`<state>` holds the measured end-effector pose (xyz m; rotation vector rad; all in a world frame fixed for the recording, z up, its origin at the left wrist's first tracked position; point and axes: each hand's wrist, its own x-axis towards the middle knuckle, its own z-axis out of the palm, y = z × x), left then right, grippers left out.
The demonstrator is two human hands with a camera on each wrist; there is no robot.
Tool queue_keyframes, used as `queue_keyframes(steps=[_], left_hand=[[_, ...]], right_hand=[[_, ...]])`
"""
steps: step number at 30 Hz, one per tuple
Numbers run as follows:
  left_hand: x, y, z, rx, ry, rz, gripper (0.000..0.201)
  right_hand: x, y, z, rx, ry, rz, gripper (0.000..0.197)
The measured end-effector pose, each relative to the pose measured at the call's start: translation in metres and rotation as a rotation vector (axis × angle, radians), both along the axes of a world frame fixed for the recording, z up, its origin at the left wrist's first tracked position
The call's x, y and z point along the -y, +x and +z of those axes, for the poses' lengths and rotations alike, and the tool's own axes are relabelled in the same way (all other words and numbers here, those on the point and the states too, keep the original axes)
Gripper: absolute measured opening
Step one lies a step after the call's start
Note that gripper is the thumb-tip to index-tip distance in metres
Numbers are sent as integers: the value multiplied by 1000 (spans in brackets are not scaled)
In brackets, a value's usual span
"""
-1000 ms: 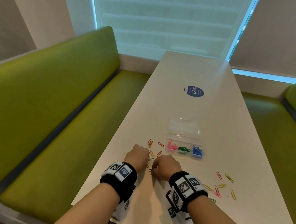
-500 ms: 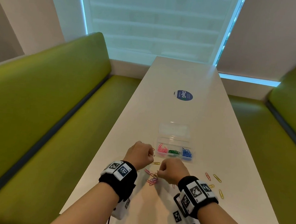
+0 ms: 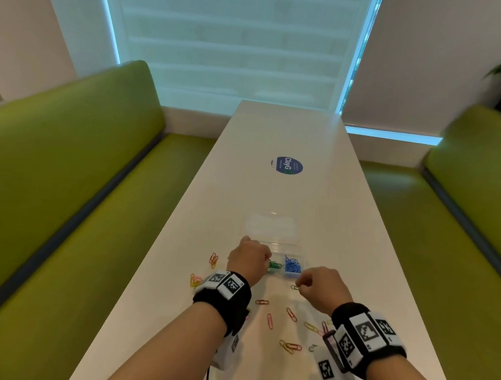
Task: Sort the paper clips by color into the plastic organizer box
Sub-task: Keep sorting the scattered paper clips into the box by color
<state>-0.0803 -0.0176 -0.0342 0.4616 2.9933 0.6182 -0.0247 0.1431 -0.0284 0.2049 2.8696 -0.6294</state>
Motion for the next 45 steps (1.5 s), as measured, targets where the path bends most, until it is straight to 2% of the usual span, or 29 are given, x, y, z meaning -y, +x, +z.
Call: queue_keyframes(steps=[6, 13, 25, 33, 45], left_hand=[[0, 0, -4, 60, 23, 54, 32], [15, 5, -1, -4, 51, 70, 29], [33, 17, -1, 21, 8, 83, 27], [26, 27, 4, 61, 12, 27, 27], [17, 60, 0, 84, -3, -9, 23]], right_hand=[[-2, -5, 0, -17, 5, -15, 22], [13, -23, 4, -79, 4, -32, 24], [29, -42, 0, -106, -44, -56, 24], [18, -23, 4, -116, -45, -72, 23], [9, 32, -8, 83, 42, -71, 25]])
